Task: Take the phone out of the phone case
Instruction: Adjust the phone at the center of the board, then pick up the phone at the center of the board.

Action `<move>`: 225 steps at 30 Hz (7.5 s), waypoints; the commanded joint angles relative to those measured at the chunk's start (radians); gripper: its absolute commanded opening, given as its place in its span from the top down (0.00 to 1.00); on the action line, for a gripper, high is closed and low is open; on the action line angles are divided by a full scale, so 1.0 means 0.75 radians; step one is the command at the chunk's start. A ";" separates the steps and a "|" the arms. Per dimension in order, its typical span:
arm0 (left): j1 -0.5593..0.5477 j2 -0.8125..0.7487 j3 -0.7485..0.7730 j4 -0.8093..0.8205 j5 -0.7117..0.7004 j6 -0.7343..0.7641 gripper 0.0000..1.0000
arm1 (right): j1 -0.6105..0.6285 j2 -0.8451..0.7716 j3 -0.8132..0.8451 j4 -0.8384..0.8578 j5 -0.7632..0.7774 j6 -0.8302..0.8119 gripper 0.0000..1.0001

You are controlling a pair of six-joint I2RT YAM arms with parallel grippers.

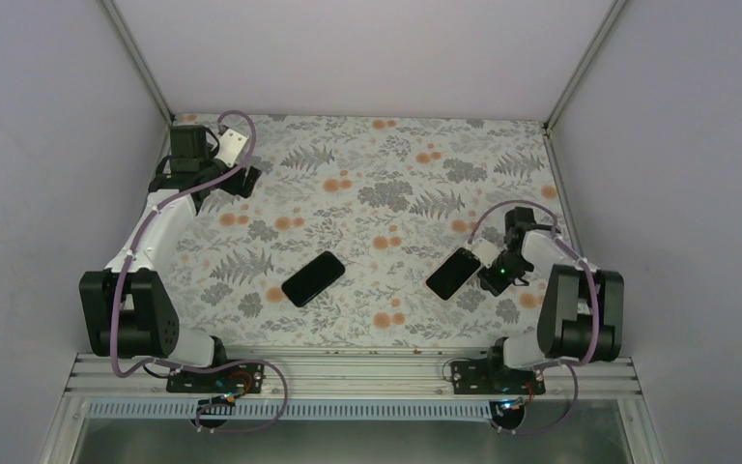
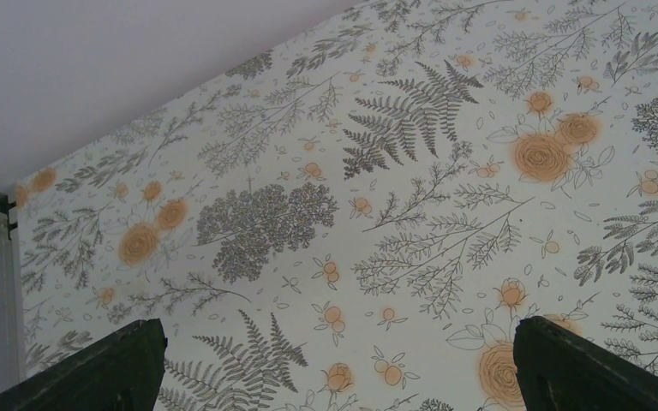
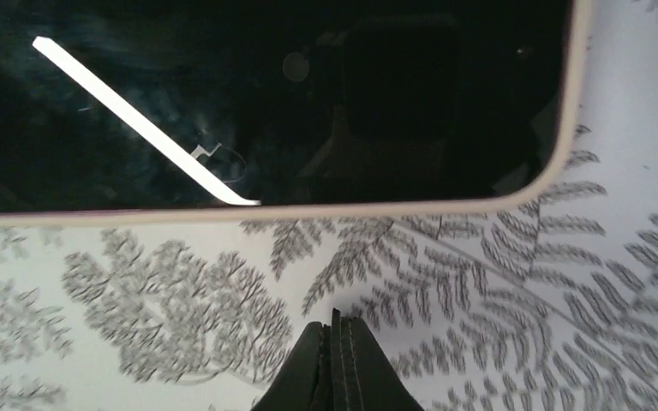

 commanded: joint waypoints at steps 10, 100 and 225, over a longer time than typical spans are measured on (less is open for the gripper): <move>0.011 -0.054 0.008 -0.029 -0.001 0.044 0.00 | 0.132 0.369 0.229 0.140 -0.030 0.097 0.97; 0.096 -0.169 -0.104 -0.086 0.071 0.119 0.00 | 1.113 0.354 0.329 0.252 0.436 1.164 0.03; -0.380 0.871 1.194 -1.298 0.997 0.269 0.98 | 1.040 0.276 1.055 -0.166 -0.381 0.241 0.00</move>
